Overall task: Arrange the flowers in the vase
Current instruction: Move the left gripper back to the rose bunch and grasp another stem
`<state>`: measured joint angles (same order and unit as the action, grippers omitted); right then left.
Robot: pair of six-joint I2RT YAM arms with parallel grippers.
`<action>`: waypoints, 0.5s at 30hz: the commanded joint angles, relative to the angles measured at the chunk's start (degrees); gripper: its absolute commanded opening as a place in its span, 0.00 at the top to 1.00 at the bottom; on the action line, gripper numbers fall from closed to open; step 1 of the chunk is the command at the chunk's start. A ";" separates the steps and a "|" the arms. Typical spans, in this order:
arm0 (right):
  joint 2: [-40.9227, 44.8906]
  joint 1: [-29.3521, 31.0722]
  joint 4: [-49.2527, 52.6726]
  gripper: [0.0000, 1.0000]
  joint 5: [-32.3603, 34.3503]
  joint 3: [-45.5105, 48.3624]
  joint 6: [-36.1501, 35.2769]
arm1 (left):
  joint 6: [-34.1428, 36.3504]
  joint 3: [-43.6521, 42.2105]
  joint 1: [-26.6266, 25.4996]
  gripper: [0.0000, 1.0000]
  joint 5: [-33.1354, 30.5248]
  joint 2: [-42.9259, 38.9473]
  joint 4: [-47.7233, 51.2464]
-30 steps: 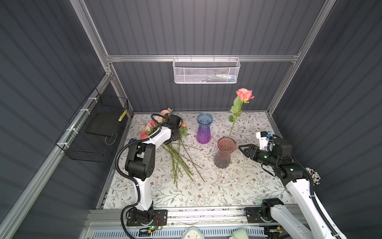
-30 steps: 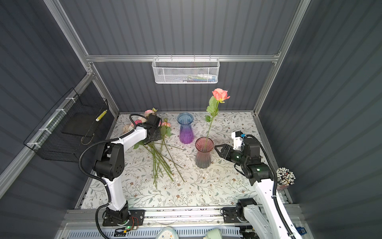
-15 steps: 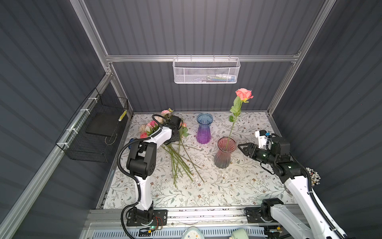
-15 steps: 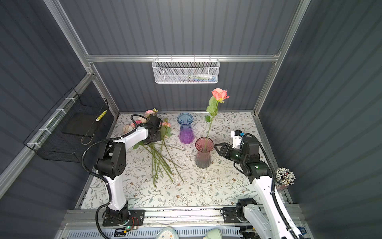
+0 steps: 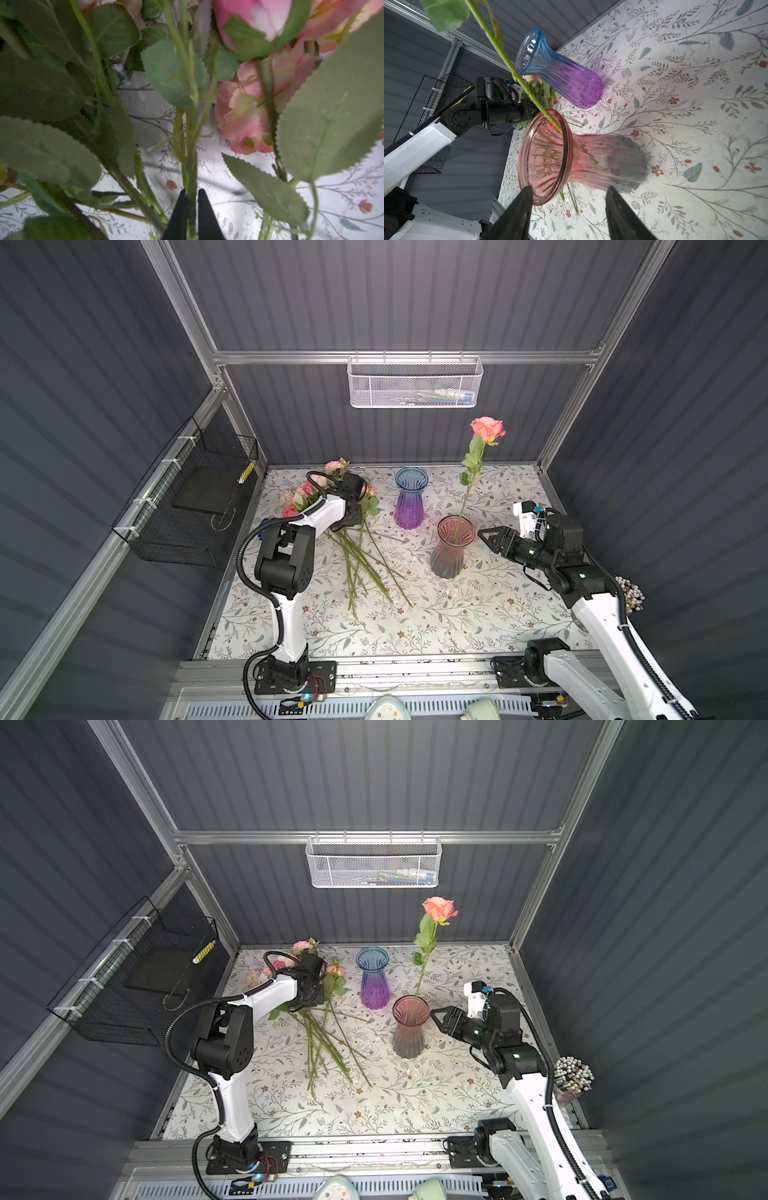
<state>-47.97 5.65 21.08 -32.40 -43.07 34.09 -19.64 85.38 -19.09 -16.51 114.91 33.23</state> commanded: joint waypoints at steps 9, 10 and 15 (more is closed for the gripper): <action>0.68 0.26 0.63 0.42 -0.56 -1.49 -0.55 | -1.89 0.98 0.55 1.00 11.83 -6.89 -1.06; 0.76 0.24 0.63 0.42 -0.51 -1.49 -0.46 | -2.05 1.10 0.54 1.00 13.28 -8.05 -1.47; 1.38 0.38 0.54 0.42 -0.56 -1.32 -0.16 | -3.15 1.28 0.55 1.00 16.49 -13.44 -2.73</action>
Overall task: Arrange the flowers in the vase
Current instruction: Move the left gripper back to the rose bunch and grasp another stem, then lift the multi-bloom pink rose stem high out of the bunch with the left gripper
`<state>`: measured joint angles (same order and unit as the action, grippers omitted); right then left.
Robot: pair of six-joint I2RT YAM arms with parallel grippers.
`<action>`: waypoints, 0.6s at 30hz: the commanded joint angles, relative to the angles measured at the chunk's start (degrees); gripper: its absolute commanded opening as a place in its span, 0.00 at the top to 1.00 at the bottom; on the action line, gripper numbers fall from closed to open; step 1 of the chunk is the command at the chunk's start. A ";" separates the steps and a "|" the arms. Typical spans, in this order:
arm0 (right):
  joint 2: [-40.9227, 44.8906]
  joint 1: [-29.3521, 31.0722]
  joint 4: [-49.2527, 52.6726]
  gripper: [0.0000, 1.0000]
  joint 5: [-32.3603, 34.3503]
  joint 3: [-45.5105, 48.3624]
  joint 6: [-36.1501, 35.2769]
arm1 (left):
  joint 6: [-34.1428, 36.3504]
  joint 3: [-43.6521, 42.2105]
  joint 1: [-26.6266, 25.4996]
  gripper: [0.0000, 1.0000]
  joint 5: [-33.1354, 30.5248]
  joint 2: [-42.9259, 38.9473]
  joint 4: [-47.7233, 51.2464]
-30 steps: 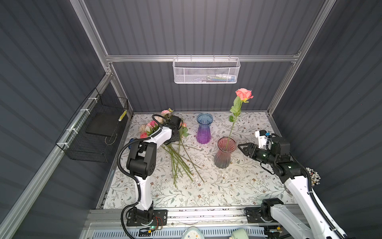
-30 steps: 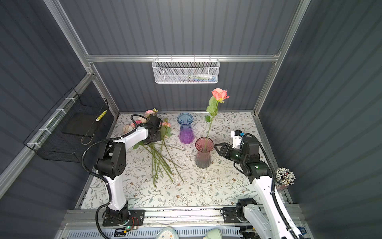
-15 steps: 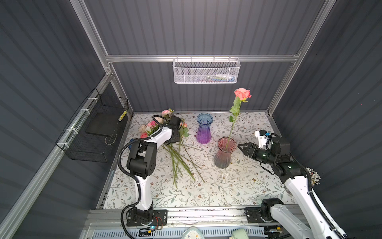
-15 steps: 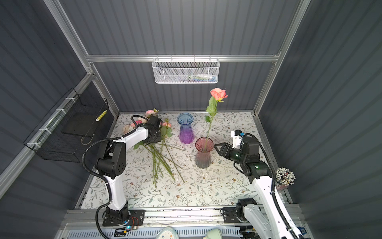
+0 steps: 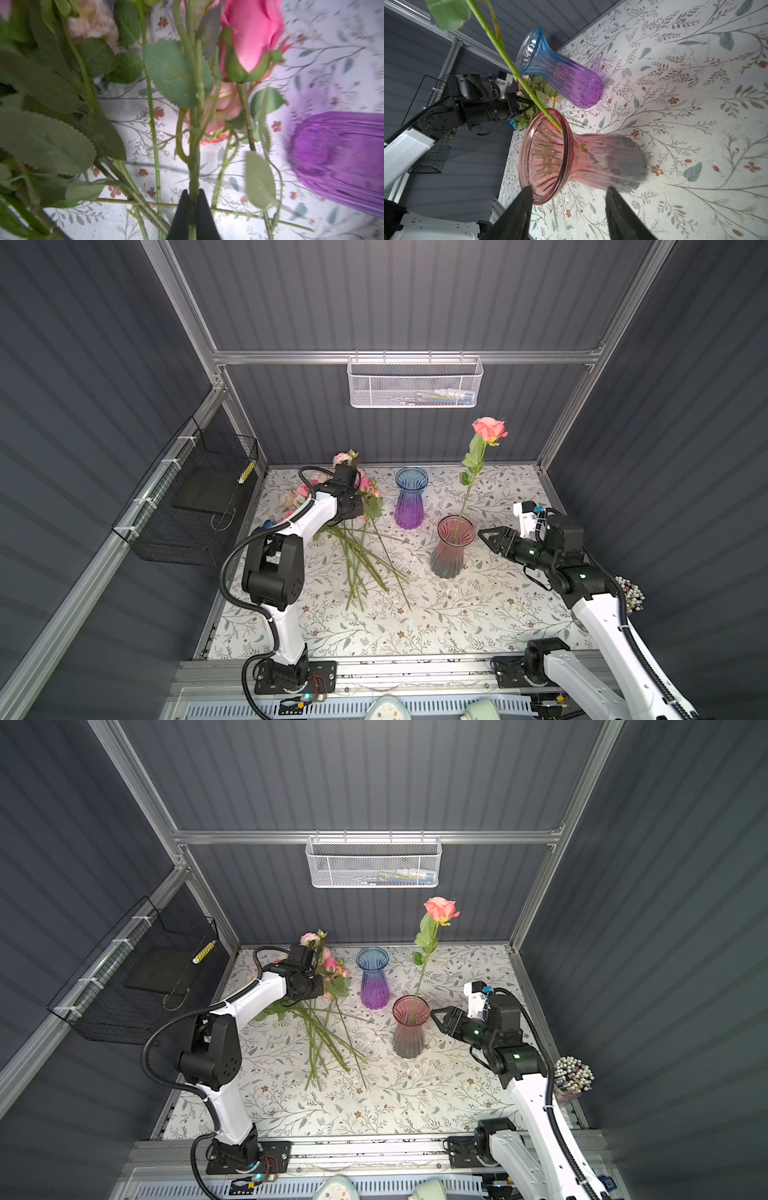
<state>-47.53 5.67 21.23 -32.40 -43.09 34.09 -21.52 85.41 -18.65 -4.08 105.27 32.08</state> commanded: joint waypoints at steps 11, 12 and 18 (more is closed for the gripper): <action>2.69 0.57 0.74 0.42 -0.38 -1.56 -0.09 | -1.77 -0.14 0.11 1.00 12.54 -9.48 -8.22; 2.96 0.57 0.69 0.42 -0.29 -1.55 -0.15 | -1.69 -0.56 0.11 1.00 13.19 -10.10 -9.56; 3.84 0.62 2.81 0.42 -0.03 -1.47 -0.09 | -1.27 1.70 0.10 1.00 15.46 -11.82 -11.34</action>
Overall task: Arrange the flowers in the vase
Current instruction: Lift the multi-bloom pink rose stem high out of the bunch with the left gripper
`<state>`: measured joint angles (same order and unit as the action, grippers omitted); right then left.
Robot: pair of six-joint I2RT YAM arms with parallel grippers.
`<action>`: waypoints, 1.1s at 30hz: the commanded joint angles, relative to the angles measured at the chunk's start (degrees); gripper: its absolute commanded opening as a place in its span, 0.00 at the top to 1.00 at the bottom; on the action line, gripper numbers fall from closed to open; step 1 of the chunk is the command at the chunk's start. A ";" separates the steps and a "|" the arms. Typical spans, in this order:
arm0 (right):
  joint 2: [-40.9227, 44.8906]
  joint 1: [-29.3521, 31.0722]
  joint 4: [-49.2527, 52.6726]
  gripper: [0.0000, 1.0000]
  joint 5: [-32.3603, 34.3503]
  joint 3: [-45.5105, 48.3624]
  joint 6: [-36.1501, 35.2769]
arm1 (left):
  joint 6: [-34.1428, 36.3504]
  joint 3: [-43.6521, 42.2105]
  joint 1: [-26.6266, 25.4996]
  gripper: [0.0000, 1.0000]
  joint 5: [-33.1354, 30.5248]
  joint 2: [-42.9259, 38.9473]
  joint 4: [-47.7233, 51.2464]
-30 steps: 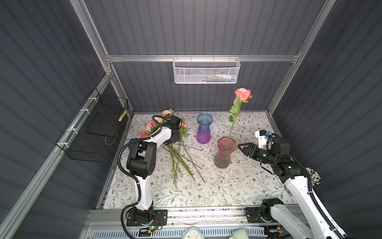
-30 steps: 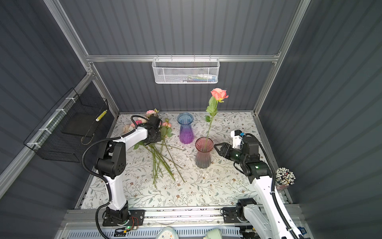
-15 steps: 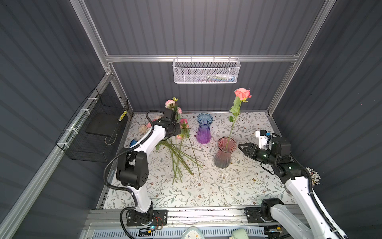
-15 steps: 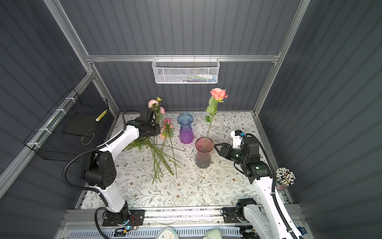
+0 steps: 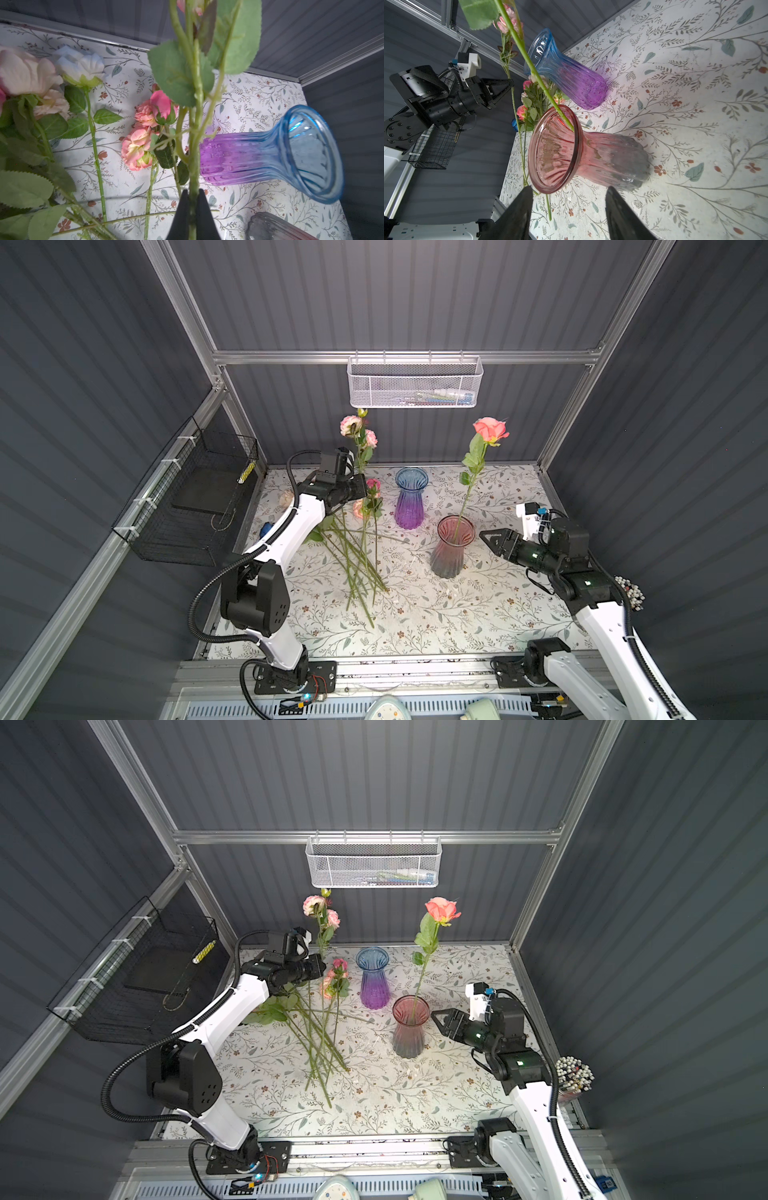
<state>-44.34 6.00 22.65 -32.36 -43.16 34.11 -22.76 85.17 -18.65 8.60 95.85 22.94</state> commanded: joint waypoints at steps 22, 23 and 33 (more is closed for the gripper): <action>2.73 0.72 0.33 0.37 -1.23 -0.71 -0.97 | 0.80 -24.53 0.02 1.00 7.48 -25.68 -38.53; 3.17 0.68 -0.05 0.37 -1.14 -0.41 -0.80 | 0.88 -25.67 0.02 1.00 8.01 -26.77 -40.47; 3.82 0.68 -2.08 0.37 -1.21 0.08 0.18 | 2.01 -27.27 -3.38 1.00 9.86 -33.52 -40.35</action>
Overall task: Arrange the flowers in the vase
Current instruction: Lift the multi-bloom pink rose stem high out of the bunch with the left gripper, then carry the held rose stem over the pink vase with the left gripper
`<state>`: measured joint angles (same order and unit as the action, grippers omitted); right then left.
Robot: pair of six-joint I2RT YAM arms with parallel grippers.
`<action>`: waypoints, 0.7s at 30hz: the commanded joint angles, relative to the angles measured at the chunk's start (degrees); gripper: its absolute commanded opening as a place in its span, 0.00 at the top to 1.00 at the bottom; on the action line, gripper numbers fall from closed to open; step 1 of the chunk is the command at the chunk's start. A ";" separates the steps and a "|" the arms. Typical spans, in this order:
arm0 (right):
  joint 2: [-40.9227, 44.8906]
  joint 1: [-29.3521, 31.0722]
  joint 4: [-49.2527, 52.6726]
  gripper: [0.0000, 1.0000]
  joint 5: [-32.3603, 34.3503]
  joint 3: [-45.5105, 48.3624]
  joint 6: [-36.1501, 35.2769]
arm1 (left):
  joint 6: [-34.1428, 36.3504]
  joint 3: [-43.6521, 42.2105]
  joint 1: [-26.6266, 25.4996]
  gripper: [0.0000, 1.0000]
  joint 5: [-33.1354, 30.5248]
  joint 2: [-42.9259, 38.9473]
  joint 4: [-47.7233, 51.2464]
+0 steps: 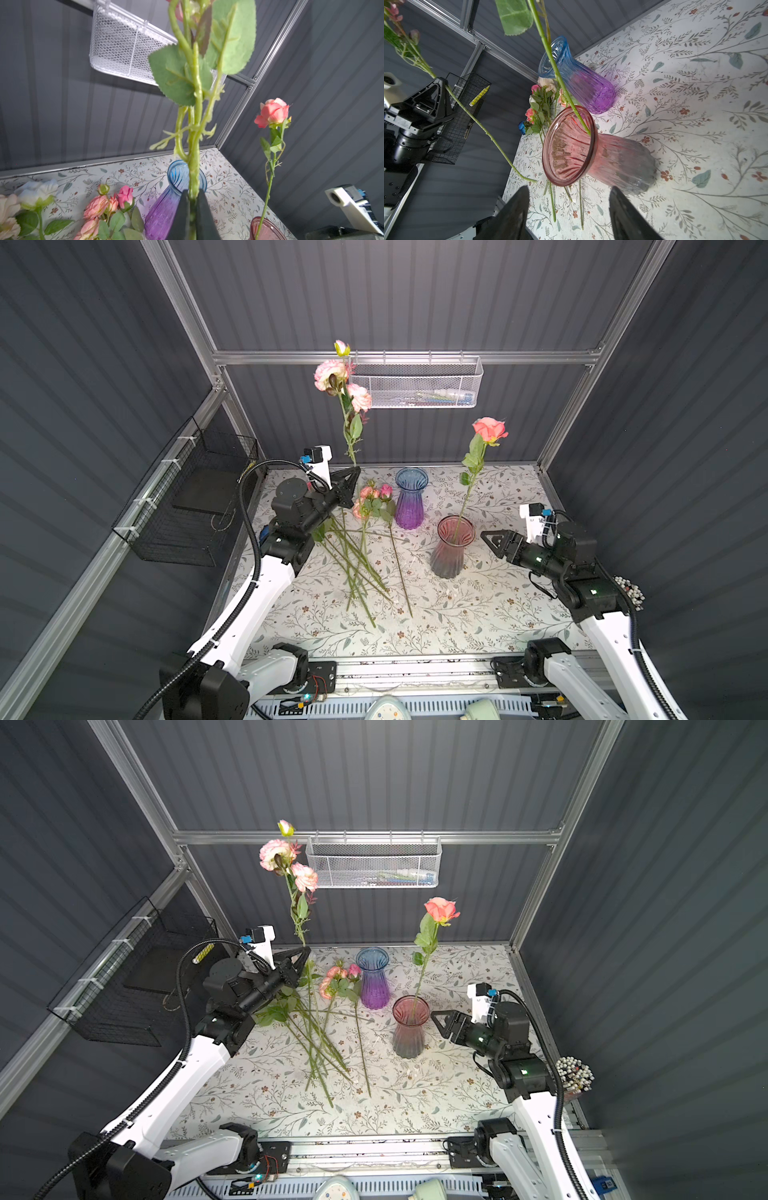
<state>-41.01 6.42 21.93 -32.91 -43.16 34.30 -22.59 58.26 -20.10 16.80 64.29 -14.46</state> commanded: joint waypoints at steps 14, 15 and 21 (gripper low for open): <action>2.73 0.26 -13.64 0.34 -7.70 3.35 9.38 | 11.50 13.94 -18.04 1.00 -0.69 6.46 -6.99; 2.67 0.26 -13.27 0.33 -8.26 3.13 9.08 | 12.19 15.86 -19.38 1.00 -0.47 7.90 -6.81; 2.86 0.22 -9.22 0.33 -7.33 2.94 6.91 | 15.60 26.16 -25.22 1.00 0.16 15.09 -7.33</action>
<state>-38.72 6.42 12.05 -39.11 -40.27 41.41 -10.37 79.33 -44.03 16.29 77.93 -19.29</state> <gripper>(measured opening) 0.671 0.073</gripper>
